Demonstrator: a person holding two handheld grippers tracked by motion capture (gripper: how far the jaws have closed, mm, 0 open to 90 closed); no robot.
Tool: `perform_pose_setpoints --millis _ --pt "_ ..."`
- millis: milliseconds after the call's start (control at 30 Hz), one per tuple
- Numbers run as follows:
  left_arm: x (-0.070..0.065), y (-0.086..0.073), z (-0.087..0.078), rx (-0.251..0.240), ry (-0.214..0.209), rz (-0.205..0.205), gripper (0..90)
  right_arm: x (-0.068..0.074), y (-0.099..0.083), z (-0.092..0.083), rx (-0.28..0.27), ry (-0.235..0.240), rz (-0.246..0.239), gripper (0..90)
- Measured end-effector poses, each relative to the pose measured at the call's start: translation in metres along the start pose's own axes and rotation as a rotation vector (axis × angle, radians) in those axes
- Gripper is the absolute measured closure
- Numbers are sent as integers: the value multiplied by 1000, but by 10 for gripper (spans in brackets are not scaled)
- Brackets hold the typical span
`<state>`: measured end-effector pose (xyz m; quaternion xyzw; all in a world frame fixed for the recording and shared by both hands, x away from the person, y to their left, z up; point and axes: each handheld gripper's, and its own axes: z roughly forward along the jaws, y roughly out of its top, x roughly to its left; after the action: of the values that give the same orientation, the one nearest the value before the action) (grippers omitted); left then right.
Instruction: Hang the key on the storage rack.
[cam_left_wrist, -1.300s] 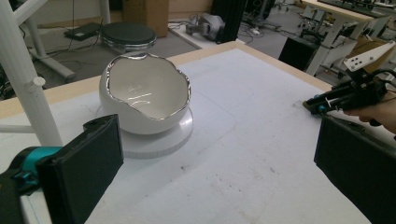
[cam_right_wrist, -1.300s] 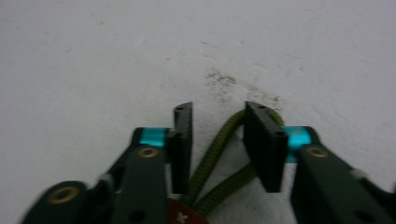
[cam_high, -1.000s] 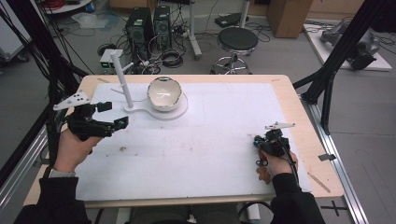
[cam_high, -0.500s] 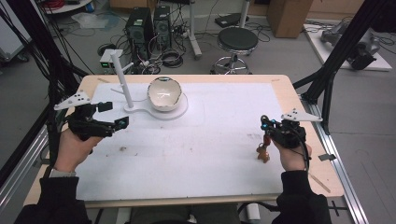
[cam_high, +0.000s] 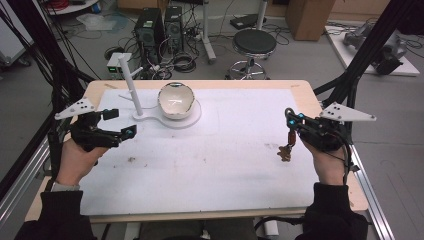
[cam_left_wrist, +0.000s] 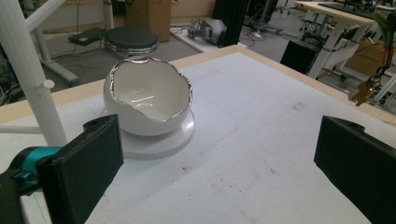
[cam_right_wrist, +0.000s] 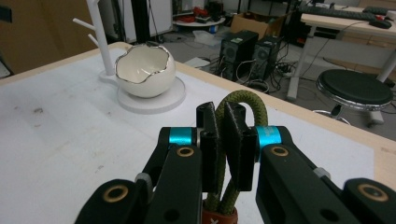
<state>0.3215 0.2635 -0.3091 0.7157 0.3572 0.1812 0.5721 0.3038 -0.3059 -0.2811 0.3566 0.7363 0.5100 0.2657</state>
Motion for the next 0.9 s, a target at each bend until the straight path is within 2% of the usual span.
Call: perform_pose_setpoints --millis 67,133,300,467,667,800,900 --pt "-2 1 -1 -28 15 21 17 0 -1 3 3 9 2 854" --pt "-2 2 -3 -37 12 25 17 0 -2 6 7 17 3 854" --pt "-1 0 -3 -25 9 22 17 2 2 13 -14 58 -4 854" --pt "-4 -1 -9 -27 9 36 17 16 14 25 -37 105 -25 854" --pt "-9 -7 -12 -29 30 56 17 37 36 55 -9 149 -78 854" --pt "-10 -13 -13 -15 34 50 17 52 50 83 14 171 -110 854" --pt "-10 -20 -19 -18 61 58 17 66 60 105 23 200 -126 854"
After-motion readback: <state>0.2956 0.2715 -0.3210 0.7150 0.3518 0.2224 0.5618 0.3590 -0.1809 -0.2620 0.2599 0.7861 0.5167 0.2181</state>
